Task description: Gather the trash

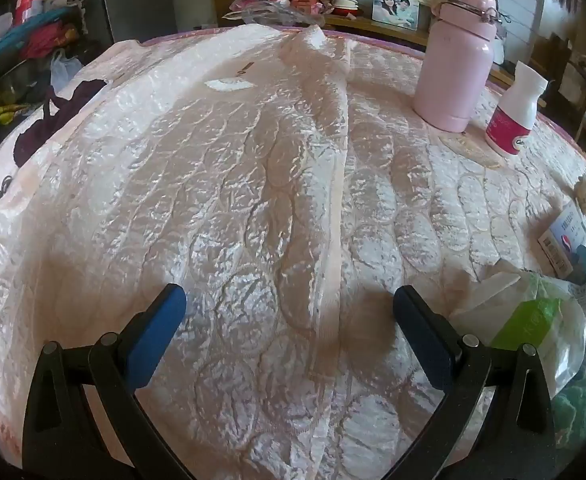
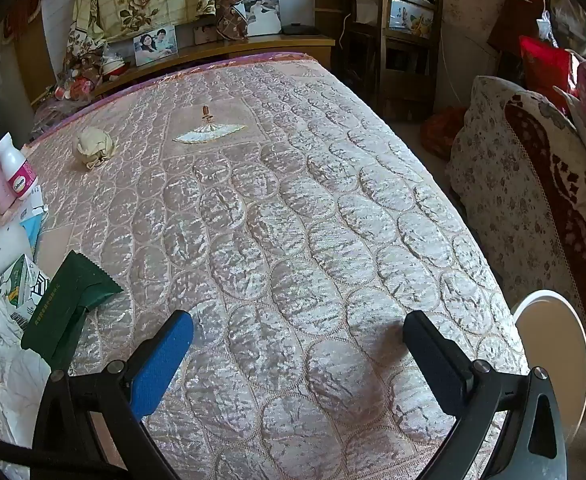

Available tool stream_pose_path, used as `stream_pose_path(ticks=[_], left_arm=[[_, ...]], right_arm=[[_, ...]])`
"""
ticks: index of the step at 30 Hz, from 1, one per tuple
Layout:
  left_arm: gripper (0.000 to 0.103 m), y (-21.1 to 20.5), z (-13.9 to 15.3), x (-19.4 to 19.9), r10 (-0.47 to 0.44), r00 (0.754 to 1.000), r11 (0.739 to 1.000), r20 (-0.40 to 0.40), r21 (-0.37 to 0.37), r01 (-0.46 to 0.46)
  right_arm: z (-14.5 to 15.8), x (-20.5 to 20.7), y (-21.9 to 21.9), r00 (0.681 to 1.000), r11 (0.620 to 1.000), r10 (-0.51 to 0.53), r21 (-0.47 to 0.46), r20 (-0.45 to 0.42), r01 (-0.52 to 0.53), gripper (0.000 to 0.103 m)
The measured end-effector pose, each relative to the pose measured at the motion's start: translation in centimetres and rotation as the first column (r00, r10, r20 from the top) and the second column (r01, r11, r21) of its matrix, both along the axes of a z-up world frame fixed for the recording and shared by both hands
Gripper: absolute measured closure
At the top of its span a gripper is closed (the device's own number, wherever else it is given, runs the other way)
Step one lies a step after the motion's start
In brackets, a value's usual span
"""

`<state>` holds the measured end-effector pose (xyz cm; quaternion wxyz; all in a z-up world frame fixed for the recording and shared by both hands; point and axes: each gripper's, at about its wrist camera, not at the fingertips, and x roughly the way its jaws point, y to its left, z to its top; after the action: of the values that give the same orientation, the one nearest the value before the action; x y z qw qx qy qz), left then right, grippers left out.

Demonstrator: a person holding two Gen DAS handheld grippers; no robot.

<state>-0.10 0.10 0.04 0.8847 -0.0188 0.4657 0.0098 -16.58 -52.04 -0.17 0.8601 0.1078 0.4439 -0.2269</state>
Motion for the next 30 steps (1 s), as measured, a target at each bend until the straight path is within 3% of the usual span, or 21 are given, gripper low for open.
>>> stream_pose_path(ticks=[3, 5, 8, 11, 14, 16, 20, 24, 30], left_arm=[[0.000, 0.1, 0.5, -0.6, -0.040, 0.999, 0.999, -0.037, 0.016, 0.040], [0.001, -0.5, 0.7, -1.9, -0.034, 0.999, 0.999, -0.021, 0.042, 0.035], [0.001, -0.5, 3.4, -5.1, -0.041, 0.997, 0.996, 0.062, 0.081, 0.036], [0.001, -0.9, 5.9, -7.7, -0.061, 0.992, 0.996, 0.113, 0.073, 0.053], [0.001, -1.4, 8.6, -10.4, -0.087, 0.982, 0.995, 0.167, 0.063, 0.078], [0.001, -2.2, 10.3, -12.0, -0.108, 0.973, 0.993, 0.203, 0.063, 0.097], [0.001, -4.2, 12.6, -14.9, -0.139, 0.955, 0.990, 0.263, 0.047, 0.131], [0.001, -7.3, 14.9, -17.8, -0.182, 0.929, 0.982, 0.322, 0.021, 0.186], [0.001, -11.2, 16.7, -21.4, -0.256, 0.872, 0.965, 0.417, 0.053, 0.258]], right_arm=[[0.0, 0.0, 0.0, 1.000, 1.000, 0.000, 0.000, 0.000, 0.000, 0.000], [0.0, 0.0, 0.0, 1.000, 1.000, 0.000, 0.000, 0.000, 0.000, 0.000], [0.0, 0.0, 0.0, 1.000, 1.000, -0.001, 0.000, 0.000, 0.001, 0.000], [0.0, 0.0, 0.0, 1.000, 1.000, -0.010, 0.001, 0.000, 0.010, 0.000], [0.3, -0.1, 0.4, 0.998, 0.999, 0.033, 0.022, -0.051, -0.032, 0.000], [1.1, -0.5, 1.2, 0.997, 0.999, 0.039, -0.012, -0.073, -0.040, 0.001], [4.3, -3.6, 3.4, 0.998, 0.999, 0.042, 0.012, 0.044, -0.043, 0.002], [8.1, -5.7, 7.3, 0.986, 0.997, 0.074, -0.037, 0.149, -0.070, 0.002], [13.7, -9.4, 13.1, 0.934, 0.986, 0.137, -0.133, 0.331, -0.098, 0.002]])
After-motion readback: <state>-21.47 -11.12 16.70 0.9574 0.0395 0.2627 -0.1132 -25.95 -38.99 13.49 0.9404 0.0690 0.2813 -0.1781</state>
